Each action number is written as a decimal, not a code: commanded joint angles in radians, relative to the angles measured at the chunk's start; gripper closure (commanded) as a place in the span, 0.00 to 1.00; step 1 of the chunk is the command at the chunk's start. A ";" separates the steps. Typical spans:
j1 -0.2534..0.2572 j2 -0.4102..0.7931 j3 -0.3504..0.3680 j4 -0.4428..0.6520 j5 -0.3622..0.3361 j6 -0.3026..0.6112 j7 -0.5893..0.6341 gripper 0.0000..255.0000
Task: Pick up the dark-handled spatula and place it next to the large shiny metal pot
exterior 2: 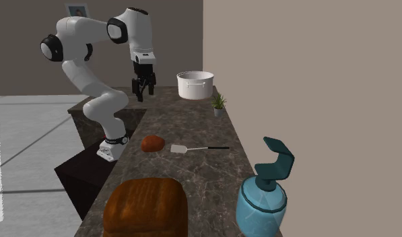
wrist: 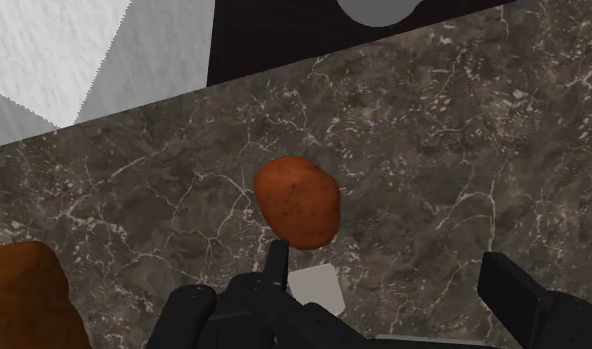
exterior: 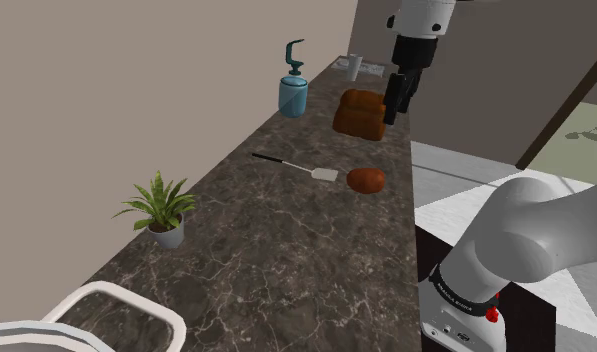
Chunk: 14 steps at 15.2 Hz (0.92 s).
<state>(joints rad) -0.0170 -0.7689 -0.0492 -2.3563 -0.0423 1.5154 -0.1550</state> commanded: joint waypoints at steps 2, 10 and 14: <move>0.004 0.021 -0.003 -0.012 0.000 0.038 -0.009 0.00; 0.041 0.232 -0.024 -0.051 0.005 0.333 -0.082 0.00; 0.060 0.361 -0.031 -0.036 0.015 0.469 -0.121 0.00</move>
<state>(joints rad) 0.0388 -0.4429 -0.0773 -2.3935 -0.0295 1.9427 -0.2645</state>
